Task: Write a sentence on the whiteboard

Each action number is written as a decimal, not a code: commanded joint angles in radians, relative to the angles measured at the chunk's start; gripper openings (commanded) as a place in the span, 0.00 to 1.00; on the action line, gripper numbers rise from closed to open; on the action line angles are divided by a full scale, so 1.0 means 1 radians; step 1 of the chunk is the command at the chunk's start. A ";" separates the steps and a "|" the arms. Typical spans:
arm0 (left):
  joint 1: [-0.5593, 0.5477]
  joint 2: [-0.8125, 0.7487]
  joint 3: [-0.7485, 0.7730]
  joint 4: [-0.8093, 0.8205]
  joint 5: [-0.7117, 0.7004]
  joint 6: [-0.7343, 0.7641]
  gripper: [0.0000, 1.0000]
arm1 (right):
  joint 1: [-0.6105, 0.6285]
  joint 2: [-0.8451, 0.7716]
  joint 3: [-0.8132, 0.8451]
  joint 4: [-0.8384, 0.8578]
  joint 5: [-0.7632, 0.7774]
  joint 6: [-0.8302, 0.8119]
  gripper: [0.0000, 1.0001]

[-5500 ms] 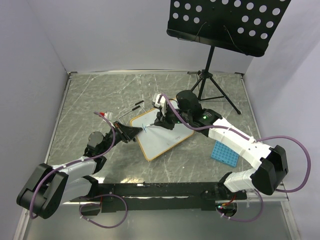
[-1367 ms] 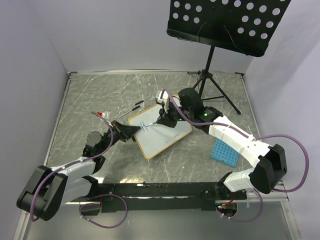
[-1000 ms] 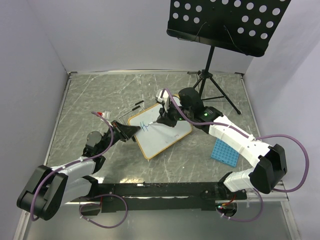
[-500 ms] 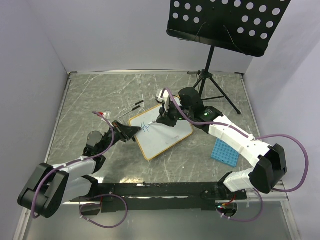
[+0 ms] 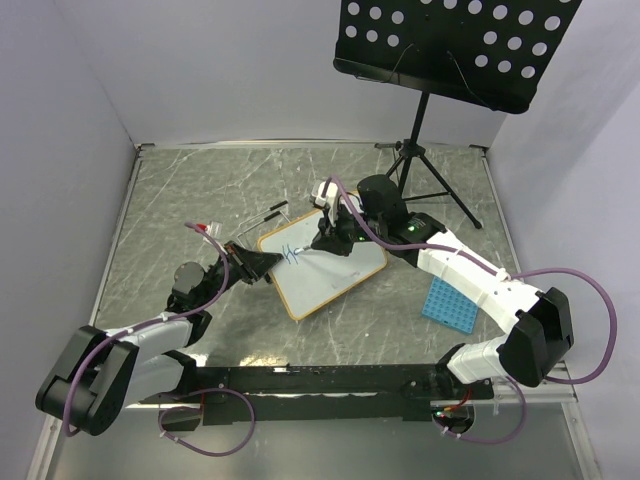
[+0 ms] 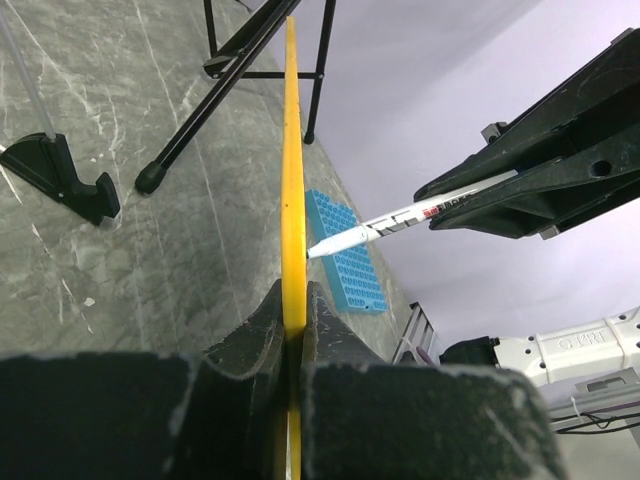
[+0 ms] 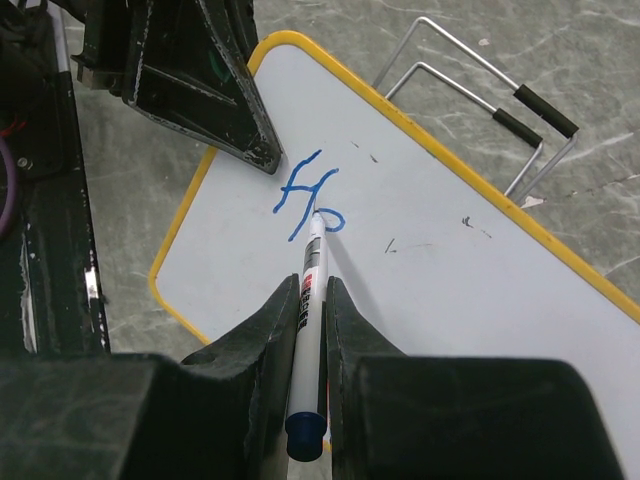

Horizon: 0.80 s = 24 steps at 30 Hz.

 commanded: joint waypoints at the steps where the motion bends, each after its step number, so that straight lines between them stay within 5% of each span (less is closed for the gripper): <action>1: 0.000 -0.043 0.038 0.131 -0.011 -0.012 0.01 | -0.004 0.004 0.016 -0.015 -0.010 -0.020 0.00; 24: 0.032 -0.085 0.014 0.093 0.007 -0.005 0.01 | -0.071 -0.059 0.036 0.028 -0.018 0.028 0.00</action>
